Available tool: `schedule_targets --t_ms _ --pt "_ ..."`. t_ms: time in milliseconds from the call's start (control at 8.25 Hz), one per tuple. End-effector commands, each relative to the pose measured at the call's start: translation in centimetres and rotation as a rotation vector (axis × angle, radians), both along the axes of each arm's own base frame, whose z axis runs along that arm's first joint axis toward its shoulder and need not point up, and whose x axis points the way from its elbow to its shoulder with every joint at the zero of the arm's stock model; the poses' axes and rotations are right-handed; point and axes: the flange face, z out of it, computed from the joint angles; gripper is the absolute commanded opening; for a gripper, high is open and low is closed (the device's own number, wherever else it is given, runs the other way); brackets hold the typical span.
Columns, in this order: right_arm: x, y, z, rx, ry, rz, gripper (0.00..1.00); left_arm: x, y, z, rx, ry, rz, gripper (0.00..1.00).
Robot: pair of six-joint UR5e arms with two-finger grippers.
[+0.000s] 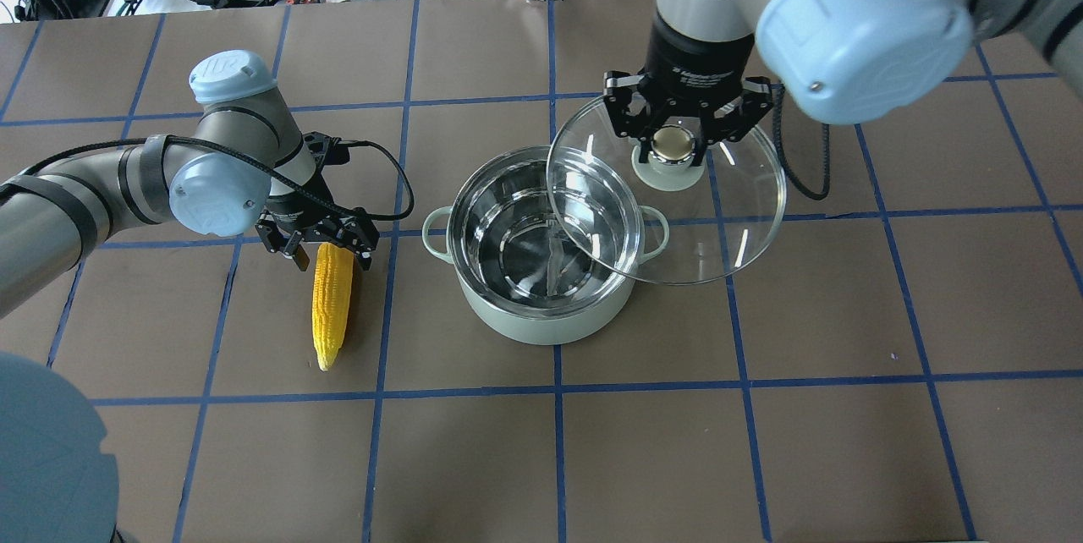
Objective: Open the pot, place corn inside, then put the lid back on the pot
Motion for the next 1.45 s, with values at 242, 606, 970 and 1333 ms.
schedule_targets --t_ms 242,606,970,1333 --pt "-5.7 1.7 3.2 0.015 -0.004 0.038 0.00 0.0 0.0 0.3 -0.015 -0.002 -0.001 0.00" --pt "-6.0 1.7 2.8 0.020 0.042 0.048 0.00 0.1 -0.2 5.7 -0.033 -0.014 0.012 0.00" --pt "-6.0 1.6 2.6 0.024 0.047 0.050 0.00 -1.2 -4.3 17.9 0.001 0.013 0.251 0.00" --pt "-6.0 1.6 2.7 0.021 0.047 0.069 0.00 -10.7 -4.1 25.9 -0.025 0.005 0.272 0.00"
